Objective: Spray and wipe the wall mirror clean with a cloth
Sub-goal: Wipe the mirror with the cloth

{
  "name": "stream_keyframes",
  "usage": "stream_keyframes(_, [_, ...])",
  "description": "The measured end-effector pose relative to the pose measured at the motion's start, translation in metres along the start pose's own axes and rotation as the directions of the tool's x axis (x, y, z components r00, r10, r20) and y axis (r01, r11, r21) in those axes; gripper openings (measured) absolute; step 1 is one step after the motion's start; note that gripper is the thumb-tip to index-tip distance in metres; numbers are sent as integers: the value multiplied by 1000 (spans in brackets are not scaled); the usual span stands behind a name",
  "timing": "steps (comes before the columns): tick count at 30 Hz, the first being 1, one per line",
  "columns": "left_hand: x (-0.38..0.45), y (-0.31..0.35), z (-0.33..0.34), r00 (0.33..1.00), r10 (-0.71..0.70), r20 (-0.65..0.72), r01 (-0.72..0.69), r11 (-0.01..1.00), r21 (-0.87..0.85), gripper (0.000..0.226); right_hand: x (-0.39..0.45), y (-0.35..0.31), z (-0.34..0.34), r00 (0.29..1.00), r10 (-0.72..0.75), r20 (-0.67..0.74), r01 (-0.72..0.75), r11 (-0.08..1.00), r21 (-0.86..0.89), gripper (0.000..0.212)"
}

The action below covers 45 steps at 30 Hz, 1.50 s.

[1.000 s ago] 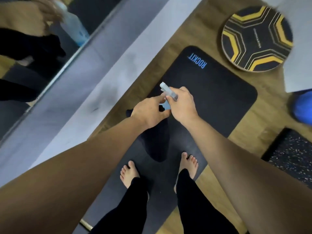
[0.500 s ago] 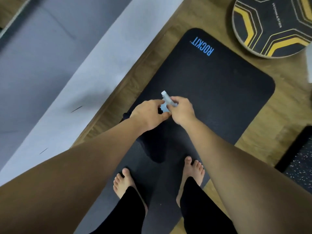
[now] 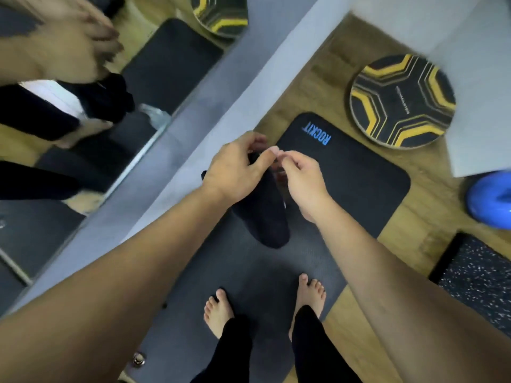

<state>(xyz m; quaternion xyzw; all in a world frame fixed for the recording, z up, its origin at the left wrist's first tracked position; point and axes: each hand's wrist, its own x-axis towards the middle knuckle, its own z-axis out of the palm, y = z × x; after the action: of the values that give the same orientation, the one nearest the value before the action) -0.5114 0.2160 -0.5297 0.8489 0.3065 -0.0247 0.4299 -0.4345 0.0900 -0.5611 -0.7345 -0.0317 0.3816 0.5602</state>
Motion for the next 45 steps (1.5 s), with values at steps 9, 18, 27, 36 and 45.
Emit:
stream_keyframes(9, [-71, 259, -230, 829, 388, -403, -408, 912, 39, 47, -150, -334, -25, 930, -252, 266, 194, 954, 228, 30])
stream_keyframes(18, [-204, 518, -477, 384, 641, -664, -530, 742, 410, 47, -344, -627, -38, 561, -663, 496, 513, 749, 419, 43])
stream_keyframes(27, [-329, 679, -625, 79, 731, -678, -363, 654, 663, 54, -481, -804, -29, 215, -895, 390, 826, 379, 416, 28])
stream_keyframes(36, [-372, 683, -667, 410, 637, -653, -216, 764, 609, 59, -523, -849, -50, 240, -933, 266, 824, 341, 453, 20])
stream_keyframes(45, [-375, 695, -665, 234, 753, -615, -539, 627, 563, 64, -515, -850, -52, 93, -731, 676, 460, 634, 622, 79])
